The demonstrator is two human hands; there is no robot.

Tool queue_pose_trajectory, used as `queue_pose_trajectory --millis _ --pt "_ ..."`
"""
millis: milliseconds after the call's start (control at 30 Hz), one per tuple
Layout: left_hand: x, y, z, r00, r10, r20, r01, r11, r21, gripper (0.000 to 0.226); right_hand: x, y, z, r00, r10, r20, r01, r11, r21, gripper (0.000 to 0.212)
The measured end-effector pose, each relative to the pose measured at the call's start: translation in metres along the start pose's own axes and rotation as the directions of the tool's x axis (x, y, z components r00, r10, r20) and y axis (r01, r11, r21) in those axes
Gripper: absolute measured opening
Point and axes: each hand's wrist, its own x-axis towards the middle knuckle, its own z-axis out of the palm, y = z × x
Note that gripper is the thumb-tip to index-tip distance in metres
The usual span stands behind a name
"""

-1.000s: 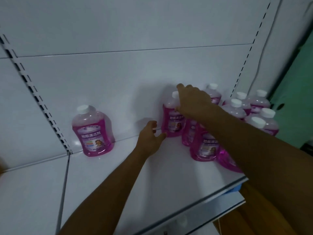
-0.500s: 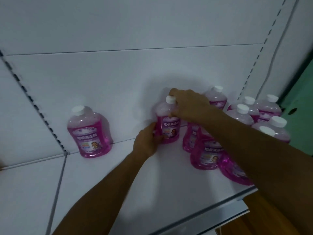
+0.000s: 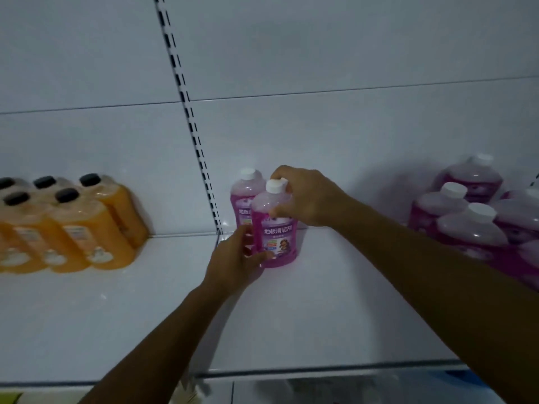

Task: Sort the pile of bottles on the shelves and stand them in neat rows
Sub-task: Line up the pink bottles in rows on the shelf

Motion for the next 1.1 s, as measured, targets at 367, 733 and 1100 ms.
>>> queue_pose_trajectory --millis 367,733,1100 --pt "-0.005 -0.028 -0.008 0.984 -0.072 -0.165 0.068 0.997 -0.03 0.05 0.015 -0.023 0.043 0.993 -0.008 -0.114 0.008 1.0 -0.003 0.069" --pt "-0.019 0.029 0.039 0.925 0.377 -0.047 -0.377 0.926 0.013 0.015 -0.026 0.02 0.002 0.984 0.11 -0.141 -0.135 0.973 -0.185 0.059" --pt "0.014 0.116 0.151 0.914 0.277 0.298 -0.19 0.939 -0.288 0.055 -0.118 0.104 -0.098 0.826 0.416 -0.381 -0.559 0.698 -0.448 0.052"
